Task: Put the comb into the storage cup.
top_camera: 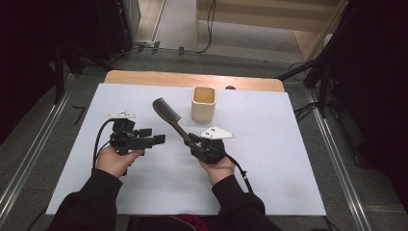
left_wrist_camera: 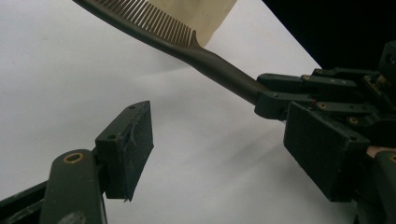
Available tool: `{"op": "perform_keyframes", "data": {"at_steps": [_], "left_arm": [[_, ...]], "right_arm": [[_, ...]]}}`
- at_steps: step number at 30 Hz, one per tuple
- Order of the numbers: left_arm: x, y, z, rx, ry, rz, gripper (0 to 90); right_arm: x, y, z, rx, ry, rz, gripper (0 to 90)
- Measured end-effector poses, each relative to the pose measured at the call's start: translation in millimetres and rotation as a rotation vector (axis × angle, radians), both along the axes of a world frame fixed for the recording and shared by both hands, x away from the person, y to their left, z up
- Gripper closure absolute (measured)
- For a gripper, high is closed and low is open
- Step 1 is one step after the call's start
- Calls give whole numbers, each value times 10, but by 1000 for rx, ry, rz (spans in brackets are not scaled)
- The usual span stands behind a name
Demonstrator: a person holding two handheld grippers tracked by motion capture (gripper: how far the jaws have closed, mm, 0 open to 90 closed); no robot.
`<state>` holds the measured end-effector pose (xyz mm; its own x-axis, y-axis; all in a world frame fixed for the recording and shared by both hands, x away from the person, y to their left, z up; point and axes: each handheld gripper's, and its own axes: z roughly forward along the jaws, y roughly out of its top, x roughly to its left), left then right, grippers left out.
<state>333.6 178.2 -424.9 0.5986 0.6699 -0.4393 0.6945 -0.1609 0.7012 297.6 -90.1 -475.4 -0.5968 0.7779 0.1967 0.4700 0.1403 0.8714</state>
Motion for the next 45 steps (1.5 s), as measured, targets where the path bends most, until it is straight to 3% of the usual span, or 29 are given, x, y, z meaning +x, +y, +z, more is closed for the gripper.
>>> {"op": "perform_keyframes", "data": {"at_steps": [24, 33, 45], "left_arm": [[221, -214, 43, -8, -10, 98, 256], [287, -267, -15, -24, 23, 129, 256], [302, -376, -84, -23, 17, 158, 268]], "right_arm": [[36, 220, -37, 24, -55, -62, 703], [44, 251, -20, 35, -61, -78, 703], [11, 313, -27, 53, -88, -80, 703]]}}
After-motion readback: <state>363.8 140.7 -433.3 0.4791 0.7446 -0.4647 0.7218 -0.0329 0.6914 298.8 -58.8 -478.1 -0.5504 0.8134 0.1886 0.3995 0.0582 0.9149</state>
